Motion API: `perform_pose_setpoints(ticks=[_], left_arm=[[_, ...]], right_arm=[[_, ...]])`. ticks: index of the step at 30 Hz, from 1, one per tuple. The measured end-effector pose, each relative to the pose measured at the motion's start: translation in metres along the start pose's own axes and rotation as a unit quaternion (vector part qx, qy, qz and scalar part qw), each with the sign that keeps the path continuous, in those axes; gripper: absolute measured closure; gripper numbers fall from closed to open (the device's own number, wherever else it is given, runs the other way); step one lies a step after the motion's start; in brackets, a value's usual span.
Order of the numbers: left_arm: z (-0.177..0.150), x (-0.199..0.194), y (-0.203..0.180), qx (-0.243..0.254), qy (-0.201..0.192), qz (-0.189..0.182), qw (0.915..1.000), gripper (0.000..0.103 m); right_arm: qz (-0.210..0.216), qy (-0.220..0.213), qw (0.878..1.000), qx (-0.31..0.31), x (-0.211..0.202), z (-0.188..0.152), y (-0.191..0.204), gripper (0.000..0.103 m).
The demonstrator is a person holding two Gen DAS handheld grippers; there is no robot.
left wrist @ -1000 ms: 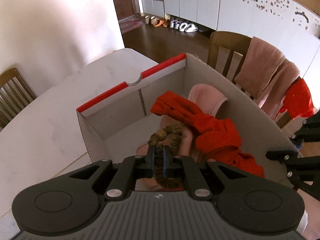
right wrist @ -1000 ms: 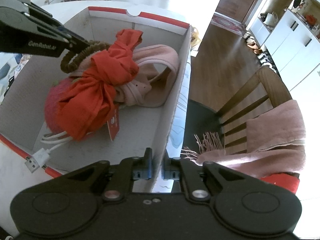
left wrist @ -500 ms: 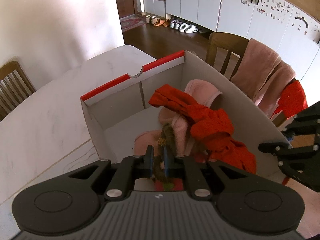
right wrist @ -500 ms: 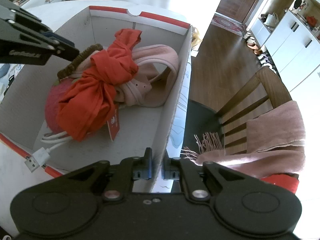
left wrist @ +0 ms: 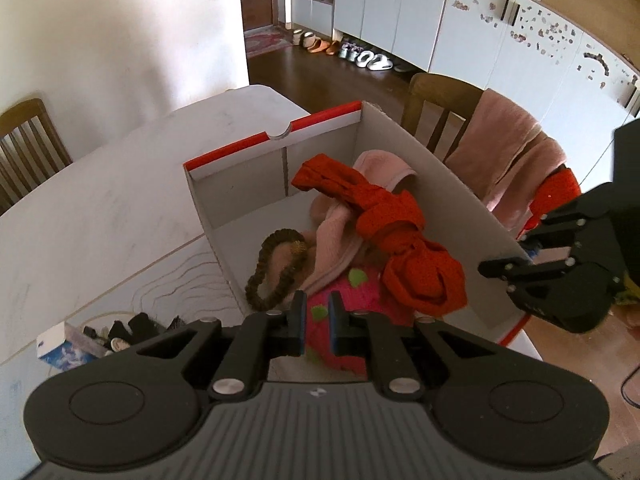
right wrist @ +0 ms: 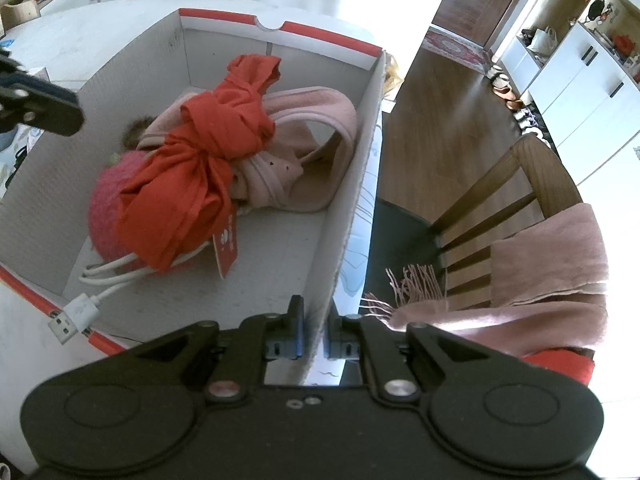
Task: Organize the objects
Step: 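Move the left gripper back to the pile toward the black cable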
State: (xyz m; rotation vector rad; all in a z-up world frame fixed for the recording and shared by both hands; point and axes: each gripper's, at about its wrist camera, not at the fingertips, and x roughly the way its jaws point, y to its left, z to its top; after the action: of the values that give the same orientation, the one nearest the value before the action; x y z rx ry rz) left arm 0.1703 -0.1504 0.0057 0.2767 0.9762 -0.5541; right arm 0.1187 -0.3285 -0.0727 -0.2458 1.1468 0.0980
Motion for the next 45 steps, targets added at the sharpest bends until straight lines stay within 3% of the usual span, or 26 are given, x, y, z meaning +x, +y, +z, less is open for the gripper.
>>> perform_pose_setpoints(ticks=[13,16,18,19,30,45], left_arm=[[-0.029,-0.051,0.018,-0.038,-0.039,-0.012,0.9985,0.092],[-0.042,-0.062,0.030,-0.054,-0.049,0.002,0.9974,0.073],[-0.052,-0.067,0.039,-0.067,-0.057,0.011,0.9961,0.037],[-0.058,-0.070,0.044,-0.071,-0.060,0.016,0.9955,0.031],[-0.116,-0.056,0.089,-0.135,-0.034,0.047,0.9891,0.027],[-0.146,0.003,0.129,-0.143,0.001,0.115,0.9830,0.026]], right_arm=[[-0.004,0.003,1.000,0.003,0.001,0.000,-0.001,0.095],[-0.004,0.003,1.000,0.005,0.002,0.000,-0.001,0.094],[-0.003,0.003,1.000,0.007,0.002,0.000,-0.002,0.094],[-0.002,0.003,1.000,0.007,0.002,-0.001,-0.002,0.094],[-0.004,0.008,1.000,0.006,0.004,-0.001,-0.001,0.093],[-0.011,0.017,1.000,0.003,0.007,-0.002,0.004,0.092]])
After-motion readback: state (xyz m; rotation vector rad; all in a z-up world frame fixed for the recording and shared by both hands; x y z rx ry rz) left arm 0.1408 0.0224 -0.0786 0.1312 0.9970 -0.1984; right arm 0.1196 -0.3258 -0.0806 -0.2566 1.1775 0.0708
